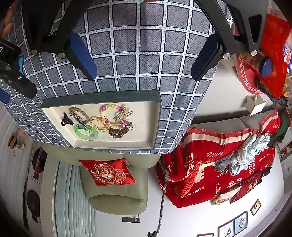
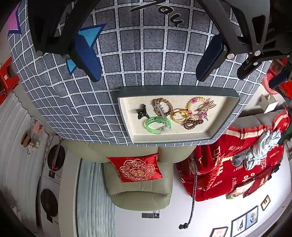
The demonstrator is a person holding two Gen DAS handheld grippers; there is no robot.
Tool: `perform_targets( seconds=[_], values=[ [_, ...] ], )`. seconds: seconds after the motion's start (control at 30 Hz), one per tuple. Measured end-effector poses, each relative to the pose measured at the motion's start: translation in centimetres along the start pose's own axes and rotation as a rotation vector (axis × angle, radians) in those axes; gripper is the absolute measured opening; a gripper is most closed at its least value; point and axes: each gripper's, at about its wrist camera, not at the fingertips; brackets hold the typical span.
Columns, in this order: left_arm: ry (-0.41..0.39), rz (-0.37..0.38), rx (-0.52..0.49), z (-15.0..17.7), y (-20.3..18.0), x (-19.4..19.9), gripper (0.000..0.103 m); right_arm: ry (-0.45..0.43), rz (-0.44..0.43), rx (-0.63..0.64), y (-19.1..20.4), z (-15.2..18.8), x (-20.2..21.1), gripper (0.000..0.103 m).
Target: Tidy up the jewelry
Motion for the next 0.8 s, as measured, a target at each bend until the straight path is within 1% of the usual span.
perform_targets(
  seconds=[0.8],
  values=[
    [0.003,0.009,0.002,0.15,-0.43,-0.36,0.103,0.005,0.004,-0.002,-0.04,-0.01,-0.07,0.103]
  ],
)
Point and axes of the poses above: each gripper's, at about its wrist camera, not at the fingertips, and x roughly against the way its jaws point, y to its left, z to its underside, and after that the axes turned 15 degrees about -y, right-handed
